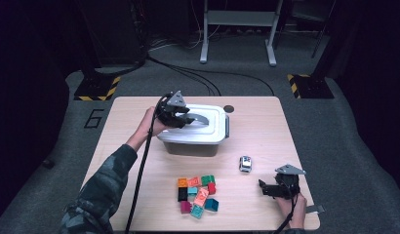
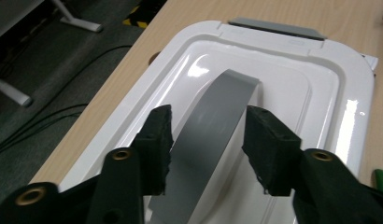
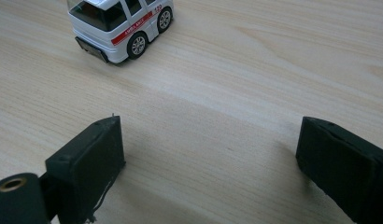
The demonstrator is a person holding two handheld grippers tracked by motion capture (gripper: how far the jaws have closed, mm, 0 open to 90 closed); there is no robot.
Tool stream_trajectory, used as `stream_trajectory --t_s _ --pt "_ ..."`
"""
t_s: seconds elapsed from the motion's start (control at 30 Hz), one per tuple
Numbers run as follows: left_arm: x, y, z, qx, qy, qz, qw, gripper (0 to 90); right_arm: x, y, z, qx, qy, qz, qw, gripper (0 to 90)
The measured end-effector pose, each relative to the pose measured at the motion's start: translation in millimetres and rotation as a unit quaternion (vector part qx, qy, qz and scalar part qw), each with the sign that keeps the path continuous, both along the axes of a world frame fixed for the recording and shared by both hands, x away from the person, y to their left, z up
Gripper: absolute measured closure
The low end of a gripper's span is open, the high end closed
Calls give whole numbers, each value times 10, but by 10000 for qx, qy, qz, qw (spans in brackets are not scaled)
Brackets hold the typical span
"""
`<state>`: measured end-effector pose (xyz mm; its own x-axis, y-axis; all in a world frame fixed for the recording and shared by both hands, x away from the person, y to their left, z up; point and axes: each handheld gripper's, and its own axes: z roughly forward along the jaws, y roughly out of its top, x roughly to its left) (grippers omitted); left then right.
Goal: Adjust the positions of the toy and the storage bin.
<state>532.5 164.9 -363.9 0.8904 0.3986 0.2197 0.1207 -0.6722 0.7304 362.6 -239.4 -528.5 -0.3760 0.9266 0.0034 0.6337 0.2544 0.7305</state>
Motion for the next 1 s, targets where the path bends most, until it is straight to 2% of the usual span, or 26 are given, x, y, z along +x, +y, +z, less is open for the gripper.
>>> stream_trajectory --t_s 0.03,0.1,0.23,0.4,0.7,0.87,1.0 --pt "21 -50 -27 139 -65 -108 9998 504 0 0 0 -1 0 0 10000 69" --pt "29 -70 -48 205 -91 -166 9996 509 0 0 0 1 0 -2 10000 69" --pt "36 -60 -44 138 1 -153 9998 539 0 -1 0 6 0 2 10000 71" --pt "-8 -77 -24 168 78 -78 9998 570 0 -1 0 7 -2 3 10000 71" --pt "-134 -107 -2 161 205 257 9993 626 -1 -2 0 4 -7 -2 10000 73" --pt "-199 -141 15 165 315 573 9977 642 -2 -2 0 6 -7 -6 10000 74" --pt "-226 -150 24 193 360 669 9969 652 -2 -2 0 4 -10 -6 10000 75"
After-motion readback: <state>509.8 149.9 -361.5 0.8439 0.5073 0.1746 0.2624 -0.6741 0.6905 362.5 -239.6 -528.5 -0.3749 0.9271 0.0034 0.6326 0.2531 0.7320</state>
